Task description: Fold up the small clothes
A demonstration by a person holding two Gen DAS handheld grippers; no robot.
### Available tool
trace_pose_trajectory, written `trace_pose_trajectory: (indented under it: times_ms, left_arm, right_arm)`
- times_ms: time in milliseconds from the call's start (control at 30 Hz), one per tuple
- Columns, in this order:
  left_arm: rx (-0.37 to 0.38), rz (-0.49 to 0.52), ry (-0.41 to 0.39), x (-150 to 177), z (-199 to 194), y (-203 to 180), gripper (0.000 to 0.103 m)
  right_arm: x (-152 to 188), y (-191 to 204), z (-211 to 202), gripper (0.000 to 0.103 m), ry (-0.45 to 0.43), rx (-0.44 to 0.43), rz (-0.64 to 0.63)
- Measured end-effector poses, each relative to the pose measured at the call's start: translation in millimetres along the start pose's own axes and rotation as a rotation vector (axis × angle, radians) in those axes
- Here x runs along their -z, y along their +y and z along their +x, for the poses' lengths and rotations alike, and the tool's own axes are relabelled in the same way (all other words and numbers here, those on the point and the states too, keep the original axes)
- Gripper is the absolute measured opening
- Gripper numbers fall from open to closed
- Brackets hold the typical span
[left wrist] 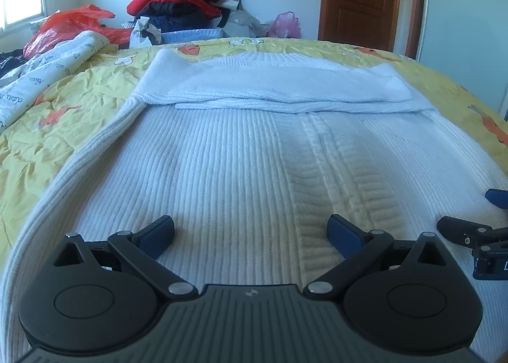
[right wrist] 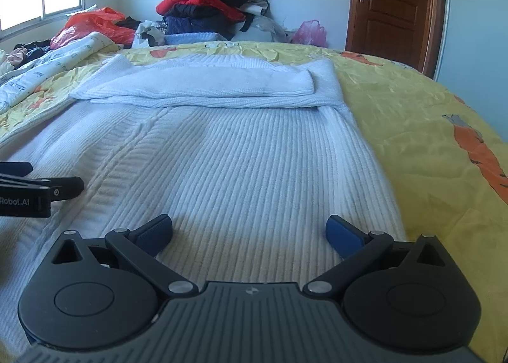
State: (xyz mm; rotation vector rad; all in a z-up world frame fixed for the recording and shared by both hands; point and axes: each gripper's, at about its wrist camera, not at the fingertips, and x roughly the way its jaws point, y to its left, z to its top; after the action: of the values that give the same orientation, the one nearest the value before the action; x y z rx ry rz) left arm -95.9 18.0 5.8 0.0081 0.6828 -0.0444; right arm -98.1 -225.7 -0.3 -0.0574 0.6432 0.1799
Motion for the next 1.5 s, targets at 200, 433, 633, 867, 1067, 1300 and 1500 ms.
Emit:
trace_pose_trajectory:
  times_ms: [200, 433, 633, 867, 1067, 1300, 1500]
  left_arm:
    - [0.009, 0.003, -0.015, 5.6, -4.1, -1.3, 0.103]
    - [0.008, 0.006, -0.015, 5.0, -3.7, -1.2, 0.103]
    - [0.025, 0.021, -0.003, 6.5, -7.6, 3.8, 0.103]
    - [0.019, 0.051, 0.001, 19.5, -25.3, 37.1, 0.103]
    - [-0.003, -0.054, -0.017, 24.2, -57.8, 83.5, 0.103]
    - [0.098, -0.181, 0.013, 34.5, -67.2, 122.4, 0.103]
    - [0.101, -0.241, -0.060, 39.9, -94.0, 139.8, 0.103]
  right_arm:
    - [2.0, 0.2, -2.3, 0.103, -0.002, -0.004, -0.001]
    - [2.3, -0.7, -3.9, 0.102, -0.003, -0.007, 0.003]
    - [5.1, -1.4, -9.0, 0.102, -0.002, -0.014, -0.007]
    - [13.7, -20.3, -24.5, 0.101, 0.014, -0.067, -0.047]
    - [15.8, -46.7, -67.5, 0.102, -0.013, -0.124, -0.009]
    - [36.9, -108.9, -89.7, 0.075, 0.138, -0.158, 0.200]
    - [48.0, -94.5, -100.7, 0.076, 0.169, -0.345, 0.181]
